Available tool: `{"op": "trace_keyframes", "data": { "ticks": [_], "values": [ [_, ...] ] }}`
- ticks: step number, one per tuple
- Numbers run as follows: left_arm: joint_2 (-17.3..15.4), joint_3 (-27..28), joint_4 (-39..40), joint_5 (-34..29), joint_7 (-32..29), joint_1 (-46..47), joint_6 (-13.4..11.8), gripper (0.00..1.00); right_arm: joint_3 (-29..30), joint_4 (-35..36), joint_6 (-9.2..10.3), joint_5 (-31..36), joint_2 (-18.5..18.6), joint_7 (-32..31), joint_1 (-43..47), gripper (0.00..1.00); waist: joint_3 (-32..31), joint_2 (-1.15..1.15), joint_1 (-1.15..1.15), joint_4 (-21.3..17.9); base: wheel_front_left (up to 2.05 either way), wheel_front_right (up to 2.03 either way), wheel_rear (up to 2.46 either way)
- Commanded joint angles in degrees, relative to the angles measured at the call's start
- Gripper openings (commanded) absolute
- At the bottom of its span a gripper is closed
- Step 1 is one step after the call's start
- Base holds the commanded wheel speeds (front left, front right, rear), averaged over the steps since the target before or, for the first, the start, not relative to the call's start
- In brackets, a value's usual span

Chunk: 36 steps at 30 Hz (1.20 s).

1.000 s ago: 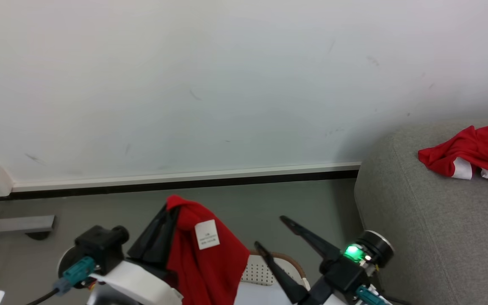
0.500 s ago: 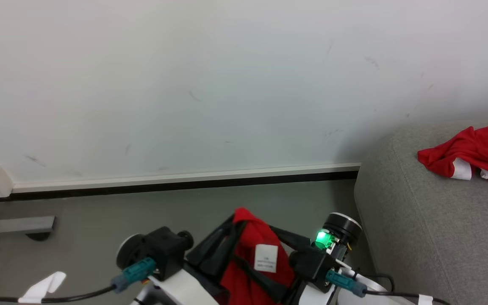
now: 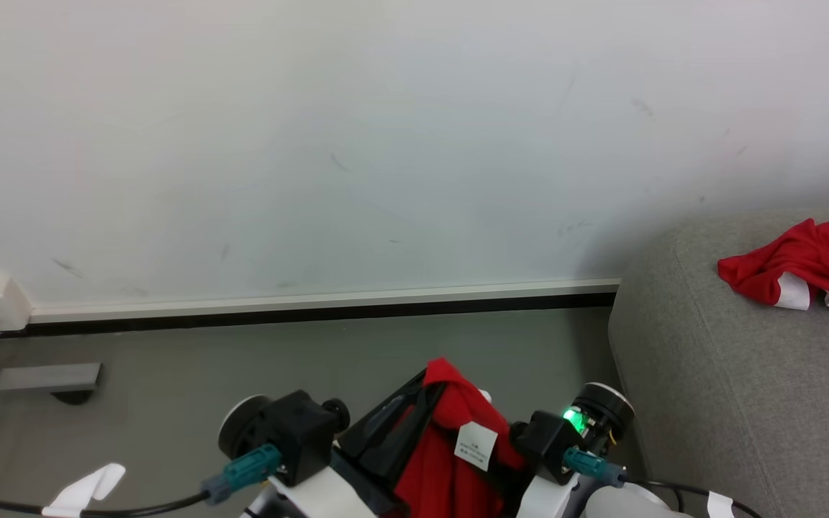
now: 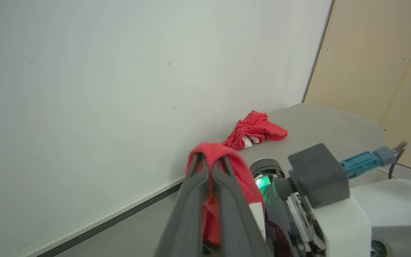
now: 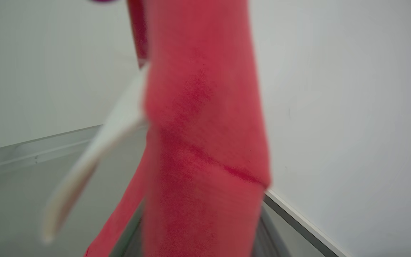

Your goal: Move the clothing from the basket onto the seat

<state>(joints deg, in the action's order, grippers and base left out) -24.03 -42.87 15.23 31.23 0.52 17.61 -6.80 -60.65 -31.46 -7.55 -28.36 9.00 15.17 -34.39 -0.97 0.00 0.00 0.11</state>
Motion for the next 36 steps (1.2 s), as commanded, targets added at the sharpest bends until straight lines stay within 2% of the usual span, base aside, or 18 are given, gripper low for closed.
{"op": "trace_keyframes", "data": {
  "ticks": [1,5,6,8,10,11,19,31,36],
  "values": [
    [-0.14,0.23,0.09,-0.34,-0.04,0.53,0.12,0.0,-0.81,-0.53,0.14,-1.81,-0.14,-0.04,-0.16,0.0,0.06,0.0,0.0,-0.13,0.0,0.0,0.0],
    [-0.32,0.5,-0.88,-0.38,0.43,0.22,-0.34,0.0,-0.2,-0.38,0.13,-2.84,0.21,-0.04,-1.43,0.0,0.18,0.0,0.0,-0.43,0.0,0.0,0.0],
    [-0.29,0.66,-1.06,-0.59,0.64,0.18,-0.69,0.13,0.27,-0.34,0.13,-2.79,0.37,-0.03,-1.71,0.0,0.21,0.0,0.0,-0.49,0.0,0.0,0.0],
    [-0.25,0.8,-1.57,-0.96,1.21,0.0,-1.1,0.44,1.37,-0.46,0.13,-2.27,0.76,-0.03,-1.96,0.0,0.25,0.0,0.0,-0.6,0.0,0.0,0.0],
    [-0.16,0.96,-2.31,-0.93,1.75,-0.24,-1.4,0.87,2.56,-0.39,0.13,-1.67,1.15,-0.02,-1.94,0.0,0.31,0.0,0.0,-0.72,0.0,0.0,0.0],
    [-0.06,0.94,-2.69,-0.98,1.87,-0.35,-1.51,1.0,3.23,-0.19,0.13,-1.5,1.31,-0.02,-1.9,0.0,0.36,0.0,0.0,-0.82,0.0,0.0,0.0],
    [0.7,0.08,-4.7,-0.27,2.81,-1.44,-1.15,1.0,8.67,2.01,0.13,0.81,3.27,-0.01,-1.41,0.0,1.12,0.0,0.0,-3.33,0.0,0.0,0.0],
    [2.23,-1.36,-8.22,-0.14,4.7,-0.72,-0.24,1.0,16.84,6.31,0.14,5.26,6.14,-0.01,0.49,0.0,3.31,0.0,0.0,-13.31,0.0,0.0,0.0],
    [2.45,-1.65,-8.99,-0.39,4.99,-0.18,0.09,1.0,19.65,7.96,0.14,6.56,7.69,-0.01,1.72,0.0,4.01,0.0,0.0,-16.04,0.0,0.0,0.0]
  ]
}}
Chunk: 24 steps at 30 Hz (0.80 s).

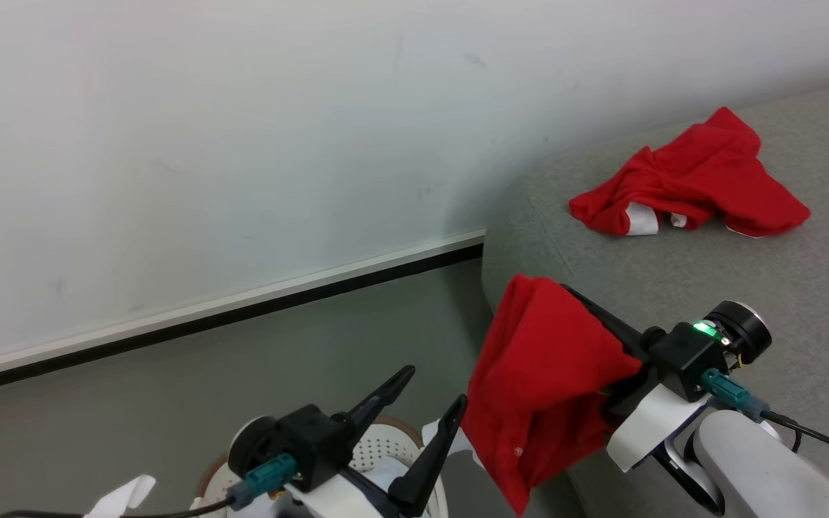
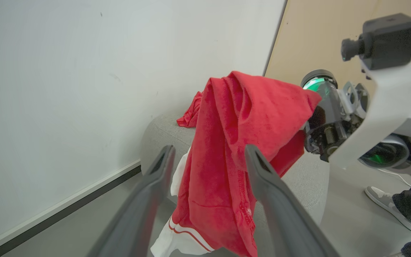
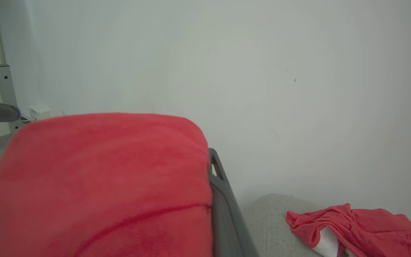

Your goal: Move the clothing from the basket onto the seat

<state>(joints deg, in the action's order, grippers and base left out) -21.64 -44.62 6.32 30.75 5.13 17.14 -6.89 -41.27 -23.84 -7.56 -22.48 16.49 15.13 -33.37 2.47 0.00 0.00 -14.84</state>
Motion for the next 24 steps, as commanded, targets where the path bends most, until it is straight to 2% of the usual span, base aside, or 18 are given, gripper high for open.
{"op": "trace_keyframes", "data": {
  "ticks": [1,7,12,18,24],
  "values": [
    [0.13,0.07,-0.19,0.09,0.48,0.42,0.2,1.0,0.68,0.64,0.14,0.72,0.48,0.02,0.92,0.0,0.71,0.0,0.0,-1.44,0.0,0.0,0.0],
    [0.21,-0.42,-0.68,-0.1,0.5,1.05,0.49,1.0,2.79,2.29,0.14,1.26,1.56,-0.22,1.91,0.0,1.54,0.0,0.0,-2.35,0.0,0.0,0.0],
    [0.2,-0.59,-0.32,-0.5,0.28,2.38,0.89,1.0,5.88,3.81,0.15,2.24,2.2,-0.56,0.95,0.0,3.96,0.0,0.0,-1.54,0.0,0.0,0.0],
    [-0.69,-0.57,0.83,-2.24,-1.07,7.16,2.46,1.0,12.01,5.99,0.15,5.82,3.27,-2.39,-4.88,0.0,11.91,0.0,0.0,0.96,0.0,0.0,0.0],
    [-0.58,-0.33,2.21,-3.61,-1.94,13.11,4.68,1.0,24.1,6.22,0.15,12.07,4.41,-5.31,-18.28,0.0,21.93,0.0,0.0,4.12,0.0,0.0,0.0]
  ]
}}
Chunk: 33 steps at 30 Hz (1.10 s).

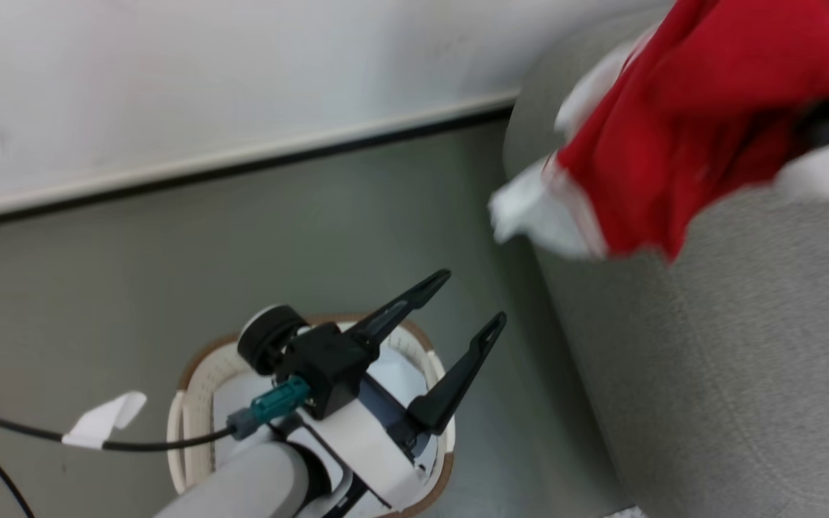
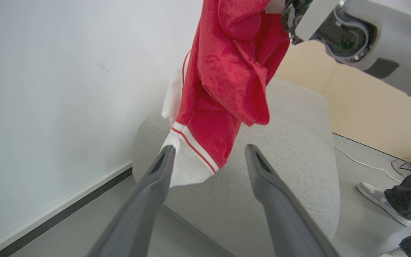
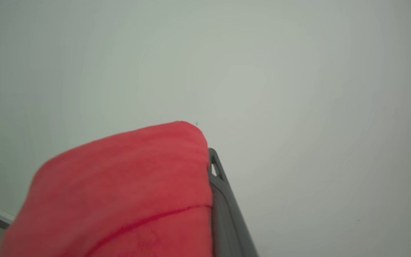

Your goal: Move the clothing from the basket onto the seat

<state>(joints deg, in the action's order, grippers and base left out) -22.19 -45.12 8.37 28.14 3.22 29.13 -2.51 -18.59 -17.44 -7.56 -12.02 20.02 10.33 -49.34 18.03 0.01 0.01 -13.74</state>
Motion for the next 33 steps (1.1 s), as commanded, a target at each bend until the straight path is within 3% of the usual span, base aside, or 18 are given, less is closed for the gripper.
{"op": "trace_keyframes", "data": {
  "ticks": [1,4,10,14,17,23,27,28,29,30,33],
  "values": [
    [0.09,0.22,0.13,-1.01,0.03,1.93,0.64,1.0,3.56,-0.57,0.15,3.39,1.74,-1.11,-4.99,0.0,7.83,-0.01,-0.01,3.62,0.0,0.0,0.0],
    [0.43,0.08,-0.34,-1.31,0.38,3.89,1.71,1.0,9.26,-1.66,0.15,7.69,3.45,-4.12,-13.01,0.0,11.88,-0.01,-0.01,5.58,0.0,0.0,0.0],
    [1.23,0.23,-2.24,-0.83,2.2,5.87,3.0,1.0,20.72,-4.63,0.15,16.65,10.26,-10.91,-27.5,0.0,16.79,-0.01,-0.01,9.84,0.0,0.0,0.0],
    [1.95,0.72,-3.26,-0.13,3.71,6.48,3.32,1.0,26.07,-7.91,0.15,21.9,15.57,-15.47,-31.04,0.0,19.2,-0.01,-0.01,12.12,0.0,0.0,0.0],
    [2.32,1.06,-3.95,0.13,4.47,6.94,3.25,1.0,31.88,-10.62,0.15,24.65,16.96,-17.09,-27.57,0.0,20.82,-0.01,-0.01,13.37,0.0,0.0,0.0],
    [2.9,0.86,-5.38,0.31,5.84,7.36,3.82,1.0,44.58,-15.12,0.15,29.92,12.41,-17.05,-15.52,0.0,22.07,-0.01,-0.01,14.61,0.0,0.0,0.0],
    [2.62,1.28,-6.14,0.7,6.41,7.31,3.46,1.0,50.11,-13.17,0.15,33.18,5.26,-13.19,-7.7,0.0,21.39,-0.01,-0.01,14.36,0.0,0.0,0.0],
    [2.5,1.37,-6.31,0.74,6.53,7.2,3.4,1.0,50.54,-12.45,0.15,34.04,3.83,-12.55,-6.57,0.18,21.02,-0.01,-0.01,14.16,0.0,0.0,0.0],
    [2.45,1.43,-6.43,0.86,6.64,7.05,3.25,1.0,50.97,-11.87,0.15,34.45,2.43,-12.11,-5.87,0.47,20.61,-0.01,-0.01,13.94,0.0,0.0,0.0],
    [2.38,1.52,-6.51,0.96,6.75,6.85,3.08,1.0,51.01,-11.6,0.15,35.06,1.31,-12.12,-5.07,1.0,20.15,-0.01,-0.01,13.64,0.0,0.0,0.0],
    [2.04,1.98,-6.62,1.44,6.73,5.78,2.46,1.0,49.0,-11.37,0.15,36.87,-1.31,-13.05,-3.09,1.0,18.53,-0.01,-0.01,11.99,0.0,0.0,0.0]
  ]
}}
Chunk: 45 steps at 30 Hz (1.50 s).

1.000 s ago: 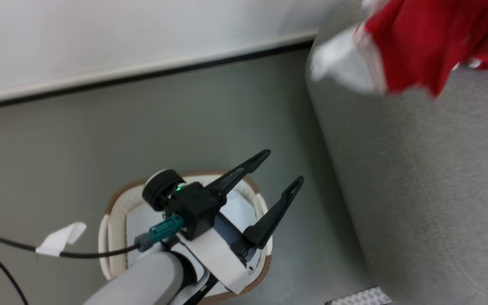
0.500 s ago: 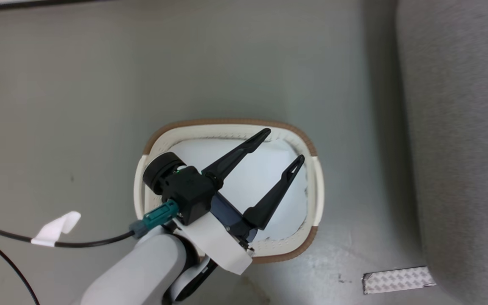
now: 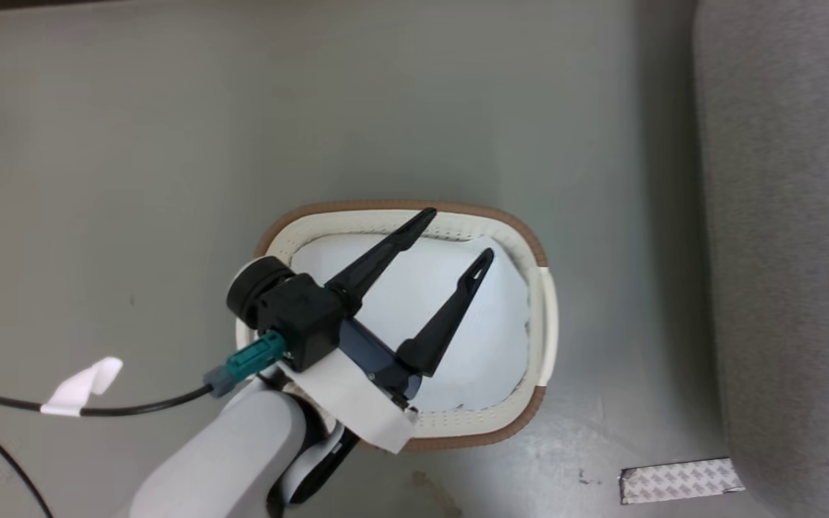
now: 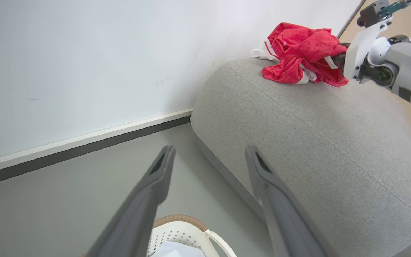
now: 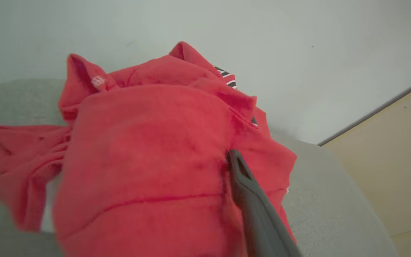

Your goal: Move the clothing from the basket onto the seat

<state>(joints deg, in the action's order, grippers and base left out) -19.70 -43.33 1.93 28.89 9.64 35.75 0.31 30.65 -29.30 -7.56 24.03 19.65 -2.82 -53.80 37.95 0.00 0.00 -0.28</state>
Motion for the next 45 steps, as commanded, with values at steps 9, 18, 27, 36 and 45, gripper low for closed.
{"op": "trace_keyframes", "data": {
  "ticks": [9,18,27,36,45],
  "values": [
    [-1.57,0.98,-0.46,2.13,0.68,-4.91,-2.71,1.0,-6.01,2.25,0.15,-0.88,-7.39,4.05,9.52,1.0,-9.77,0.0,0.0,-6.28,0.0,0.0,0.0],
    [-2.6,2.84,-2.46,4.5,1.94,-10.96,-5.85,1.0,-12.89,1.85,0.15,-7.23,-11.57,11.72,18.4,1.0,-18.57,0.0,0.0,-9.13,0.0,0.0,0.0],
    [-0.69,7.58,-8.15,7.29,5.1,-18.59,-9.15,1.0,-16.43,5.28,0.15,-12.76,-15.86,17.81,29.49,1.0,-27.23,0.0,0.0,-6.58,0.0,0.0,0.0],
    [1.89,18.79,-9.99,2.64,5.48,-27.17,-10.4,1.0,-24.21,12.59,0.15,-21.54,-16.51,18.0,41.34,1.0,-31.84,0.0,0.0,-2.44,0.0,0.0,0.0],
    [6.06,30.77,-11.58,-3.15,5.5,-35.58,-5.79,1.0,-28.19,14.05,0.15,-25.69,-16.64,18.02,49.48,1.0,-35.18,0.0,0.0,-0.36,0.0,0.0,0.0]
  ]
}}
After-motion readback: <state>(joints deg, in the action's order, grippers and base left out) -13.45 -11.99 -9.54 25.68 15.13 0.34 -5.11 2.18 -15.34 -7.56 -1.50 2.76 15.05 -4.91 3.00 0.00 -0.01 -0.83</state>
